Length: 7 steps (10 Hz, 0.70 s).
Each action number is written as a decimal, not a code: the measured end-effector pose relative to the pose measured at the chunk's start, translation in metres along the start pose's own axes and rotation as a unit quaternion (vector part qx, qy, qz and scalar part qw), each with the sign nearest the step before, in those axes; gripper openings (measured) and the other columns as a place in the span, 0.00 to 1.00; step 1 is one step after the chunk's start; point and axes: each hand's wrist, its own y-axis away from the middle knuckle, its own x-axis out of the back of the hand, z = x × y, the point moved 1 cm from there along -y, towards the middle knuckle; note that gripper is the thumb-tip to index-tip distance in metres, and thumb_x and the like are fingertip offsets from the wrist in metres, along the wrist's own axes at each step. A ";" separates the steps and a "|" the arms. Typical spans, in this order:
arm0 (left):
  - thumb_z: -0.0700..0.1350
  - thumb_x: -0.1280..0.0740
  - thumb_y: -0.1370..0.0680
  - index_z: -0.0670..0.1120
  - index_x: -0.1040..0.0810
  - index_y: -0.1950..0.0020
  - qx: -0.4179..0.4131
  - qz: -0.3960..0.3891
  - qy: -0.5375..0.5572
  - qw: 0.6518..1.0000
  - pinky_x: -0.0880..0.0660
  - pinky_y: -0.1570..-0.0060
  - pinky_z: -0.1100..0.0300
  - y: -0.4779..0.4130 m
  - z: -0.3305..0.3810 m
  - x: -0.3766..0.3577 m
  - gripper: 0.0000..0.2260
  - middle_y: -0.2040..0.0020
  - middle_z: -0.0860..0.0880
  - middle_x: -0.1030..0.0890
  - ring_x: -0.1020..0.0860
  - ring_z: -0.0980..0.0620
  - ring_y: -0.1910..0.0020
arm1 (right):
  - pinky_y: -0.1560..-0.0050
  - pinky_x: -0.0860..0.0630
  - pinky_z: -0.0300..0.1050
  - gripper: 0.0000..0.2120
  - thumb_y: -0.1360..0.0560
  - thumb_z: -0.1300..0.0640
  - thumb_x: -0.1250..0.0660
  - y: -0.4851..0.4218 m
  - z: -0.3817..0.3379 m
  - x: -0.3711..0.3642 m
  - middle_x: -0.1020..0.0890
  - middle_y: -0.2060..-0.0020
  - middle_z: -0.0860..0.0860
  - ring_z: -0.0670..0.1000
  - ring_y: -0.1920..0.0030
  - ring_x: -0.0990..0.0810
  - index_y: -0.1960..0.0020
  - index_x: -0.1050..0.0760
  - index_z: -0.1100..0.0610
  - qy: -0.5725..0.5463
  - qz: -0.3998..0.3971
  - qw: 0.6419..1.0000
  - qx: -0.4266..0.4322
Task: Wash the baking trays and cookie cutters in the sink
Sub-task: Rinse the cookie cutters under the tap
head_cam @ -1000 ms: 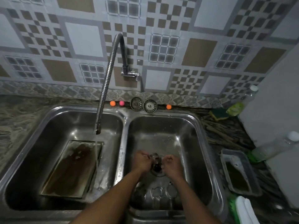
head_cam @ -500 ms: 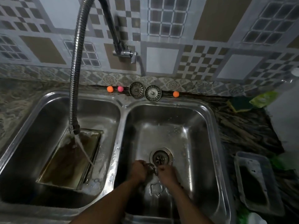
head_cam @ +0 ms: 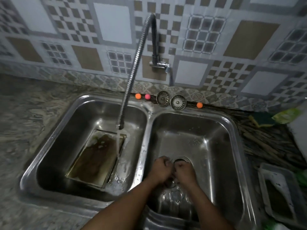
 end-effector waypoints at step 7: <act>0.45 0.42 0.20 0.36 0.24 0.35 0.093 -0.149 -0.083 0.981 0.27 0.38 0.55 0.023 -0.153 0.145 0.19 0.36 0.37 0.23 0.23 0.43 0.38 | 0.72 0.27 0.39 0.10 0.21 0.62 0.42 0.052 -0.134 -0.175 0.25 0.69 0.53 0.48 0.72 0.26 0.59 0.27 0.59 -0.270 -0.188 0.932 -0.148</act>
